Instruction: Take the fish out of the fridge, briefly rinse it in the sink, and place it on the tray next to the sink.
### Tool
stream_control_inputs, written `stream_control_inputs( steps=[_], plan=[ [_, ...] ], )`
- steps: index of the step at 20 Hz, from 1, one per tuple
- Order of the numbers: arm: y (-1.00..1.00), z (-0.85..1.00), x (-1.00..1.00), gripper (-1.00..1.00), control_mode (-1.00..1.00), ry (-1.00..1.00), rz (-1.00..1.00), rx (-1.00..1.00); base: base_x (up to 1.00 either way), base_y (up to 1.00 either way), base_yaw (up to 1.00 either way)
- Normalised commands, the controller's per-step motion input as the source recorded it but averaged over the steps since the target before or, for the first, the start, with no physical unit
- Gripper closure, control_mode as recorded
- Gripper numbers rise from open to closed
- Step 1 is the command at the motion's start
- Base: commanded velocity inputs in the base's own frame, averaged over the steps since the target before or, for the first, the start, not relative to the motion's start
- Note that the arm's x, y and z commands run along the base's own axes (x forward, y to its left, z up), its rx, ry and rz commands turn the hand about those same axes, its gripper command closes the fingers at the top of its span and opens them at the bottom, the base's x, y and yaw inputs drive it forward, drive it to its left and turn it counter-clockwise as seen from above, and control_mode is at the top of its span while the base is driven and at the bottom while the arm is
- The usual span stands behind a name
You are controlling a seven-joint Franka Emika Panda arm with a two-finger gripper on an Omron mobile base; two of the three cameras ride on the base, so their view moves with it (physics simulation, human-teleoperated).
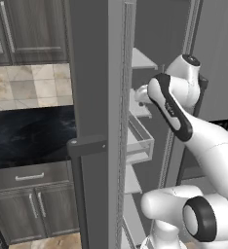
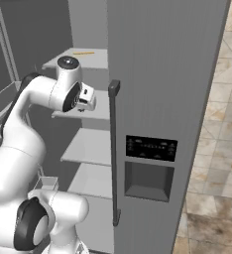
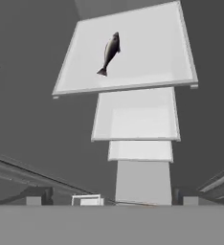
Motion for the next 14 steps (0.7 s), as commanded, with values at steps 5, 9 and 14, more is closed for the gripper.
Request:
stream_control_inputs(
  steps=[5, 9, 14],
  plan=[
    [0.31, -0.08, 0.55, -1.00, -1.00, -0.09, -0.12, -0.05, 0.00, 0.00, 0.00],
    [0.27, 0.00, 0.75, -1.00, -1.00, 0.00, -0.12, 0.00, 0.00, 0.00, 0.00],
    [0.10, 0.00, 0.65, -1.00, -1.00, 0.03, -0.04, 0.00, 0.00, 0.00, 0.00]
  ],
)
